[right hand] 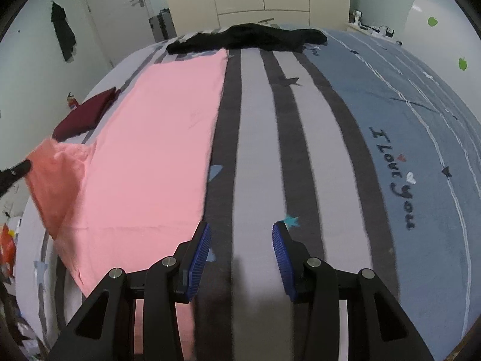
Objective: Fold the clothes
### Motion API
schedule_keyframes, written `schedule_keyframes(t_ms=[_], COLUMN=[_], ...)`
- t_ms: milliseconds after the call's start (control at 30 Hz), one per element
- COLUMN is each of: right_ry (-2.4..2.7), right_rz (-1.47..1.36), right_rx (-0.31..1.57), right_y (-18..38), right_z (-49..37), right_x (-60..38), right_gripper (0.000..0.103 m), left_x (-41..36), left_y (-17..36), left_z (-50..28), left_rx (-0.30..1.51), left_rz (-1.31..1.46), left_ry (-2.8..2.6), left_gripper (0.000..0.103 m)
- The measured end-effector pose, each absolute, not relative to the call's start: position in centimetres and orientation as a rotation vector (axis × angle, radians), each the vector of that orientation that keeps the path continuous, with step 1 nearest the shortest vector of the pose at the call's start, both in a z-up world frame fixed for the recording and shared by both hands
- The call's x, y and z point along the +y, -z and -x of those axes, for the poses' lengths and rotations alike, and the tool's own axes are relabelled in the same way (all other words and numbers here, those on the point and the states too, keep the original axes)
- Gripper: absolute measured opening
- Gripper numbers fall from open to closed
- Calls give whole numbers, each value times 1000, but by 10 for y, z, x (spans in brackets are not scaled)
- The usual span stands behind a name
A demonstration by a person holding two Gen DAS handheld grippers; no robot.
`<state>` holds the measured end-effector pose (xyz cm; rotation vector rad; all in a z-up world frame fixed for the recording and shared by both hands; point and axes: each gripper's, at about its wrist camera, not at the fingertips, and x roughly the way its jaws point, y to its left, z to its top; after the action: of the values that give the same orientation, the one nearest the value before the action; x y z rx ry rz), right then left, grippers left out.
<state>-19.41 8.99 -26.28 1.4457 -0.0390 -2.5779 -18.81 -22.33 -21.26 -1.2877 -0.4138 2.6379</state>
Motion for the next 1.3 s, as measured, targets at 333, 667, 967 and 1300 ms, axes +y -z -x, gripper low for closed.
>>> schedule_keyframes(t_ms=[333,667,967,1300], right_ry=[2550,2482,2415,2356], right_rz=[-1466,-1459,-1423,-1602], right_rx=[-38,-64,-47,-8], right_y=[264,283,295,342], right_z=[203,209,214,193], right_x=[123,80,26,31], right_gripper=[39,39,39,39], left_x=[-159,-267,-298,-311], left_y=[236,253,292,298], left_z=[175,180,178,170], left_rx=[-520,-325,-283,-312], left_rz=[1371,1457,1540,1591], left_ry=[-2479,-2717,-2706,-2700], left_gripper=[27,27,17,16])
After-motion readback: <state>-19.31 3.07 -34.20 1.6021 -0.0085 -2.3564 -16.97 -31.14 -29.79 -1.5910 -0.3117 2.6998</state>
